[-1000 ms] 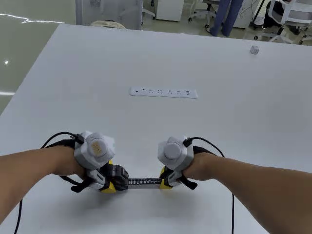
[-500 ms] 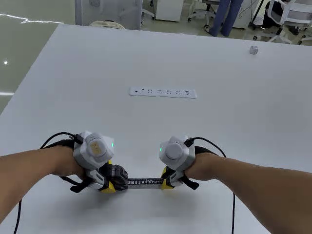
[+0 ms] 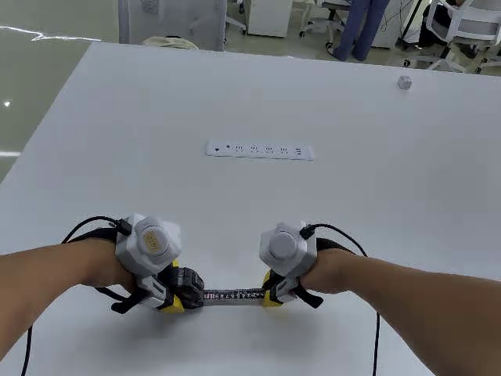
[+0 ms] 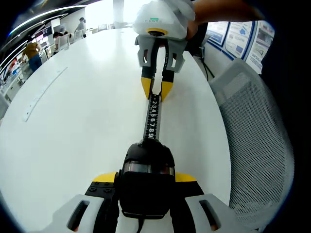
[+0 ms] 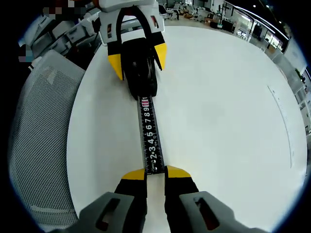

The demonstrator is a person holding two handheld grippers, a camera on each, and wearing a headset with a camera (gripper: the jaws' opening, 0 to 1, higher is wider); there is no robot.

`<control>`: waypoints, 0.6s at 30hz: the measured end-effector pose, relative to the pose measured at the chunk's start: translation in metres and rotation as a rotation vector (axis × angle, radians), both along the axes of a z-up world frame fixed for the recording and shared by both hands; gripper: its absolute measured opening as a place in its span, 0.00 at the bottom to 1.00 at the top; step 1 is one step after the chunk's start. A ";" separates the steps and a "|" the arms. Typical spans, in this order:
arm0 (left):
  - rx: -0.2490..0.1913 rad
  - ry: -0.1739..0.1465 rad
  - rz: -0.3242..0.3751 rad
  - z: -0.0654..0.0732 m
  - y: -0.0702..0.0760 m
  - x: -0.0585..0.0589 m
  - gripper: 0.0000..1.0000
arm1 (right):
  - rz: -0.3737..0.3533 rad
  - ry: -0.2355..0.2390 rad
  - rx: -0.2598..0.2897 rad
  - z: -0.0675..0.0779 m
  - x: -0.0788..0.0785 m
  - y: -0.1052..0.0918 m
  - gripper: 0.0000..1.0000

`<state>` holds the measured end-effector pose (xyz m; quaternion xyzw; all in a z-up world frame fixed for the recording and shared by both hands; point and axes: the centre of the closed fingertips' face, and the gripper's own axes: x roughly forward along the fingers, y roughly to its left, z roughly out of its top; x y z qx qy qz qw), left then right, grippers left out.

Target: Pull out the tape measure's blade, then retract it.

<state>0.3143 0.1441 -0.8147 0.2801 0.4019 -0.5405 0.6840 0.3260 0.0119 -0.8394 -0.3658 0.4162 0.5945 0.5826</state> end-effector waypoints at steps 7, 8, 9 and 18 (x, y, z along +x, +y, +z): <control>-0.001 0.000 0.000 0.000 0.000 0.000 0.38 | -0.009 0.002 0.005 0.000 0.000 -0.003 0.11; -0.001 0.001 0.000 0.000 0.000 0.000 0.38 | -0.008 0.003 0.005 0.001 0.000 -0.003 0.11; -0.002 0.001 0.000 0.000 0.000 0.000 0.38 | -0.009 0.003 0.004 0.000 0.000 -0.003 0.11; -0.004 0.001 0.003 0.001 0.000 0.000 0.38 | -0.007 0.003 0.007 0.001 0.001 -0.006 0.11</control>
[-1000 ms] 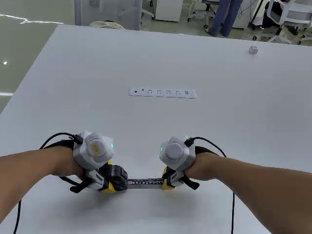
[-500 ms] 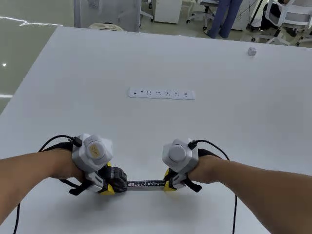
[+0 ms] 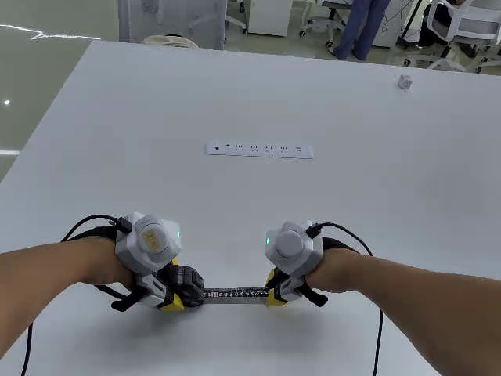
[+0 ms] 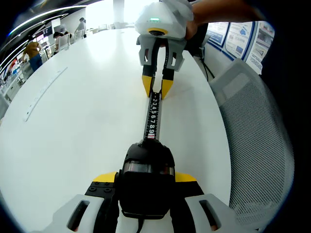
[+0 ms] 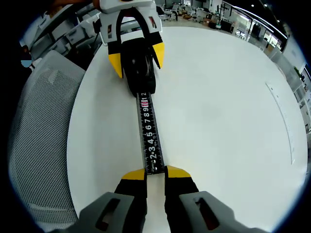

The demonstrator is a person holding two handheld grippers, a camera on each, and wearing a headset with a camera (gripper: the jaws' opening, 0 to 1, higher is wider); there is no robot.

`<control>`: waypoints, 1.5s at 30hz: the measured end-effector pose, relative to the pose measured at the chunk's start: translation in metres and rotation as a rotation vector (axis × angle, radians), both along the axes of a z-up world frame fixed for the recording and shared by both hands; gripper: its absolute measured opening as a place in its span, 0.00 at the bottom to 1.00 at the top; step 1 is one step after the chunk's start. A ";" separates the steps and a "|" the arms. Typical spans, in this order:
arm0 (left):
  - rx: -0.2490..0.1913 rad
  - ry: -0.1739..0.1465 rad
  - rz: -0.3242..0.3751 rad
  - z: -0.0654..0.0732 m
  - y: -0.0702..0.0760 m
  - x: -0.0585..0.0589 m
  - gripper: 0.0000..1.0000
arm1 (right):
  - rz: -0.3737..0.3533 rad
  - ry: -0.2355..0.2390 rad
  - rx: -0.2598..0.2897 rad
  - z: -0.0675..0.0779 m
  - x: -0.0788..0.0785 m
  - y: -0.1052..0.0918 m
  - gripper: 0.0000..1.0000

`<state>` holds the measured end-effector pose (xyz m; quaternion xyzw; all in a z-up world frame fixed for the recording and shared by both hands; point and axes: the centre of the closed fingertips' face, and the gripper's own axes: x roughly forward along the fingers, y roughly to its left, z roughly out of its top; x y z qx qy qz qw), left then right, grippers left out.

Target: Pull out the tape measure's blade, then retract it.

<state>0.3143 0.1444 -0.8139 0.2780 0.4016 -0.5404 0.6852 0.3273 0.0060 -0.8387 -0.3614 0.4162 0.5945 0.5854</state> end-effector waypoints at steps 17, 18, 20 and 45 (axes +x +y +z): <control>-0.003 0.001 0.001 0.000 0.000 0.000 0.38 | -0.015 -0.001 0.004 0.001 0.000 -0.008 0.11; -0.003 0.001 0.001 0.000 0.000 0.000 0.38 | -0.015 -0.001 0.003 0.001 0.000 -0.008 0.11; -0.003 0.001 0.001 -0.001 0.000 0.001 0.38 | -0.016 0.000 0.002 0.001 0.000 -0.009 0.11; -0.006 0.000 0.005 0.000 -0.001 0.000 0.38 | -0.028 0.004 -0.001 0.001 0.001 -0.021 0.11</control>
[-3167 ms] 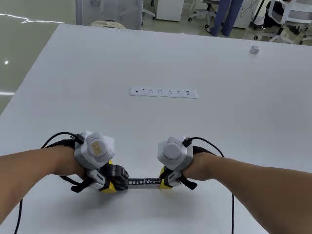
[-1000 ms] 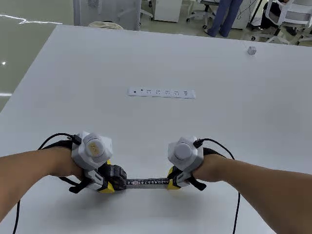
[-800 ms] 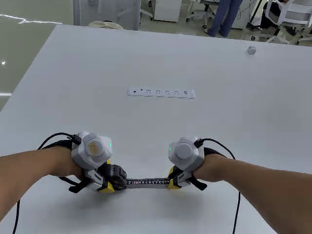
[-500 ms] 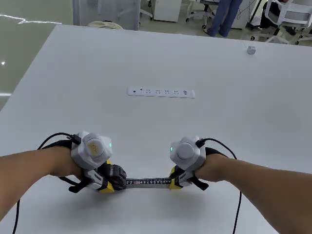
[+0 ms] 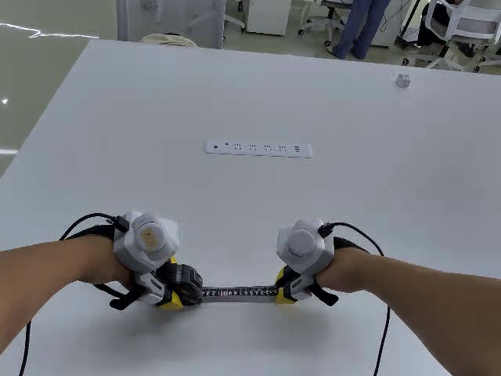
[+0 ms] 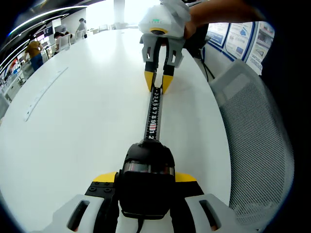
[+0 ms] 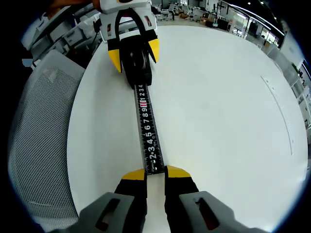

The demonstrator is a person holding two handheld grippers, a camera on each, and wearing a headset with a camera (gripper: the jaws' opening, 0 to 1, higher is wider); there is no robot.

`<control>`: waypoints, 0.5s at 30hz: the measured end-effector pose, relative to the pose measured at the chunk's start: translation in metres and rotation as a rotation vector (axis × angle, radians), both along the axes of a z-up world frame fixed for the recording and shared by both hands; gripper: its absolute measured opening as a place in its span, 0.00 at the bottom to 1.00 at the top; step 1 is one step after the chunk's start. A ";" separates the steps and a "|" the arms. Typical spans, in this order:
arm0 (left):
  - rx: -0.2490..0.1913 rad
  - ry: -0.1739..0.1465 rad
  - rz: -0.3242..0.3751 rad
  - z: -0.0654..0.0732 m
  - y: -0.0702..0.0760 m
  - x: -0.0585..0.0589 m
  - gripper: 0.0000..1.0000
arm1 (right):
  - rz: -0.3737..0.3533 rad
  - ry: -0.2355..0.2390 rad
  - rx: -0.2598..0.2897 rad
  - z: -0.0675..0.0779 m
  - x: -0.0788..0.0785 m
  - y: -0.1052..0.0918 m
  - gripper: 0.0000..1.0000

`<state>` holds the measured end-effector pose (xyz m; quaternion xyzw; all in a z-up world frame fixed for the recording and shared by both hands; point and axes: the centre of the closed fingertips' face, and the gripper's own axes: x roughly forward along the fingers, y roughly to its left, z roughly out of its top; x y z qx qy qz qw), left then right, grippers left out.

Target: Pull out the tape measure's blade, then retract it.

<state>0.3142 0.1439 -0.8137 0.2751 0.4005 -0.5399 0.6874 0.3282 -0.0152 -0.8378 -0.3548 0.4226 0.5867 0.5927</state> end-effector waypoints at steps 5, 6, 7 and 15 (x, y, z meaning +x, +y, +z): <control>-0.001 0.000 0.000 0.000 0.000 0.000 0.38 | 0.001 0.000 -0.001 0.000 0.000 -0.001 0.11; -0.001 0.000 0.000 0.000 0.000 0.000 0.38 | 0.000 0.000 -0.001 0.000 0.000 -0.002 0.11; -0.001 0.000 0.000 0.000 0.000 0.000 0.38 | -0.001 0.000 -0.001 0.000 0.000 -0.002 0.11; -0.002 0.000 -0.003 0.000 0.000 0.000 0.38 | -0.007 -0.001 -0.004 0.001 0.001 -0.006 0.11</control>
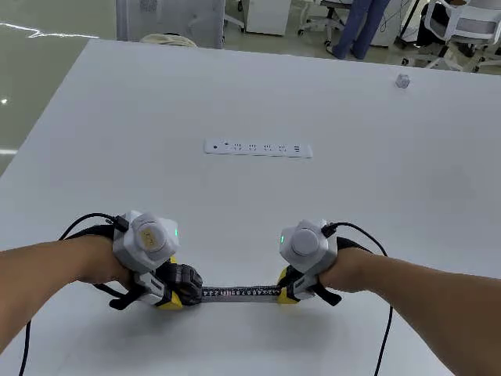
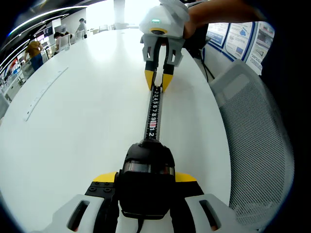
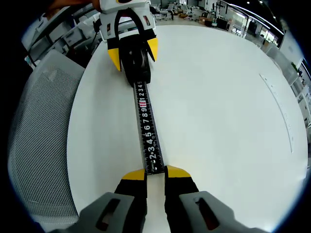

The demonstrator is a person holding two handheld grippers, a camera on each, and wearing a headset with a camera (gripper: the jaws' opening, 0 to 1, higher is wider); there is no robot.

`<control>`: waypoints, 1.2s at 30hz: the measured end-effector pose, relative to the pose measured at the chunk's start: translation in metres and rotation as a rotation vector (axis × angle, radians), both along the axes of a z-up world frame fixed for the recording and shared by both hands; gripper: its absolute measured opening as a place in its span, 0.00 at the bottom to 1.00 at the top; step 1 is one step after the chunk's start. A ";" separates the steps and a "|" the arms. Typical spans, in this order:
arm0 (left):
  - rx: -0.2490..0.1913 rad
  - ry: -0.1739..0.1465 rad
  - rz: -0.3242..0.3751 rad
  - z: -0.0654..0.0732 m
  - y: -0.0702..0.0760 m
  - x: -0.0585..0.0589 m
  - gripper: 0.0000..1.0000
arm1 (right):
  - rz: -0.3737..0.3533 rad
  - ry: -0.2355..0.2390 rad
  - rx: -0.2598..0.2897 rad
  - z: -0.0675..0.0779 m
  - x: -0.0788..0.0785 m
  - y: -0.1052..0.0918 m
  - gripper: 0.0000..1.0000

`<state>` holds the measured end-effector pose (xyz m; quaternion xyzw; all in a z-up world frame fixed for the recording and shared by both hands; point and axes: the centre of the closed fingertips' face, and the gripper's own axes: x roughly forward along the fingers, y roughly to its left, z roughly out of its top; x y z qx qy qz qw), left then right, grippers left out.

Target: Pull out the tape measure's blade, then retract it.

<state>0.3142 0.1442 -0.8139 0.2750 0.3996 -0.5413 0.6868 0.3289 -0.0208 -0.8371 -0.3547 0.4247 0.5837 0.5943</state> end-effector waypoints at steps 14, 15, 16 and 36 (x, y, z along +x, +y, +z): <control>-0.001 -0.001 0.001 0.000 0.000 0.000 0.38 | -0.008 0.001 -0.005 0.000 0.000 -0.007 0.11; -0.002 -0.001 0.001 0.000 0.000 0.000 0.38 | -0.009 0.001 -0.005 0.000 0.000 -0.007 0.11; -0.002 -0.001 0.001 0.000 0.000 0.000 0.38 | -0.010 0.001 -0.005 -0.001 0.000 -0.008 0.11; -0.002 -0.001 0.004 0.000 0.000 0.000 0.38 | -0.019 0.002 -0.009 0.000 -0.001 -0.015 0.11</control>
